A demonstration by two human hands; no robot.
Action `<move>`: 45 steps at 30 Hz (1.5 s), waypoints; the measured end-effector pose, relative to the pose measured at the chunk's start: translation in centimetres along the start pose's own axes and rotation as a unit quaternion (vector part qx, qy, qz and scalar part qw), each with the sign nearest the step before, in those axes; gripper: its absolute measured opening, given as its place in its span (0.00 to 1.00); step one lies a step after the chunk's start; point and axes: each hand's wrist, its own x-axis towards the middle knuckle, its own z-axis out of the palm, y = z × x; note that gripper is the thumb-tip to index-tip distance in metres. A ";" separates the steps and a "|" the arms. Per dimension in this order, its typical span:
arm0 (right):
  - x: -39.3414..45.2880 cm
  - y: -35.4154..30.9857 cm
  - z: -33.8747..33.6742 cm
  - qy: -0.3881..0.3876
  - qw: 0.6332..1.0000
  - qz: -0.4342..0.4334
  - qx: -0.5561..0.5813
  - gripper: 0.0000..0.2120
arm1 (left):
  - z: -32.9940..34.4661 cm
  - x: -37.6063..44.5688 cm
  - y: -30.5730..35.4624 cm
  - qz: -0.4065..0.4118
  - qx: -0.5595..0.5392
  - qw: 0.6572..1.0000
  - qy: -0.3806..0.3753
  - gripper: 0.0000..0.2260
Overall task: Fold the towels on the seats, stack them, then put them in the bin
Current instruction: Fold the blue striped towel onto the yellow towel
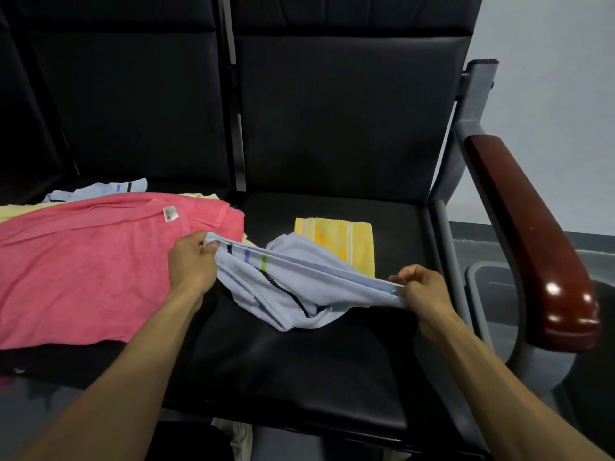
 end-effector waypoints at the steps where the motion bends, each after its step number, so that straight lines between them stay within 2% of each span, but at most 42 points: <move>1: 0.1 -0.2 -0.1 0.012 1.000 -0.002 -0.006 0.20 | 0.1 -0.1 0.2 0.007 0.003 1.000 0.001 0.09; 8: -2.4 -4.8 -1.2 0.092 0.987 -0.052 0.123 0.21 | -0.3 -0.9 2.2 0.003 -0.036 0.999 0.022 0.10; 11: -3.2 -8.7 -2.2 0.120 0.976 -0.073 0.166 0.20 | -2.1 -1.8 5.5 0.014 -0.049 0.998 0.029 0.10; 13: -4.4 -12.6 -3.5 0.127 0.974 -0.116 0.148 0.19 | -4.5 -2.4 9.3 0.047 -0.044 0.997 0.052 0.09; 17: -7.8 -20.4 -6.5 0.113 0.970 -0.212 0.040 0.18 | -9.5 -3.2 16.0 0.074 -0.044 0.993 0.087 0.17; 20: -10.6 -25.3 -8.7 0.156 0.951 -0.266 0.000 0.17 | -12.8 -3.8 19.9 0.080 -0.063 0.991 0.090 0.16; 24: -14.4 -29.1 -10.9 0.164 0.941 -0.297 0.005 0.16 | -15.9 -5.5 23.7 0.100 -0.096 0.986 0.096 0.15; 28: -16.8 -29.6 -12.5 0.074 0.951 -0.292 -0.063 0.14 | -18.1 -6.8 25.2 0.098 -0.109 0.983 0.107 0.20; 30: -17.7 -29.3 -13.1 0.058 0.956 -0.279 -0.072 0.11 | -19.0 -7.2 25.4 0.114 -0.109 0.983 0.092 0.19; 32: -18.7 -29.1 -13.4 0.034 0.962 -0.267 0.036 0.12 | -19.7 -7.6 25.7 0.131 -0.109 0.982 0.083 0.17; 35: -20.4 -29.0 -13.4 -0.068 0.943 -0.228 0.231 0.09 | -20.3 -8.3 26.4 0.138 -0.133 0.979 0.075 0.16; 36: -20.7 -29.0 -13.5 -0.113 0.935 -0.222 0.251 0.06 | -20.5 -8.4 26.6 0.132 -0.144 0.978 0.074 0.15; 38: -20.8 -28.7 -14.2 -0.184 0.928 -0.240 0.219 0.10 | -21.2 -8.2 26.7 0.114 -0.165 0.976 0.080 0.14; 40: -20.8 -28.2 -14.6 -0.152 0.941 -0.287 0.093 0.15 | -22.0 -8.3 26.7 0.110 -0.173 0.976 0.079 0.13; 42: -20.8 -27.8 -14.4 -0.057 0.941 -0.333 0.005 0.12 | -22.2 -8.6 26.7 0.123 -0.166 0.976 0.068 0.12; 45: -20.9 -27.4 -13.8 0.032 0.924 -0.378 0.059 0.06 | -22.2 -9.2 26.7 0.125 -0.164 0.976 0.064 0.13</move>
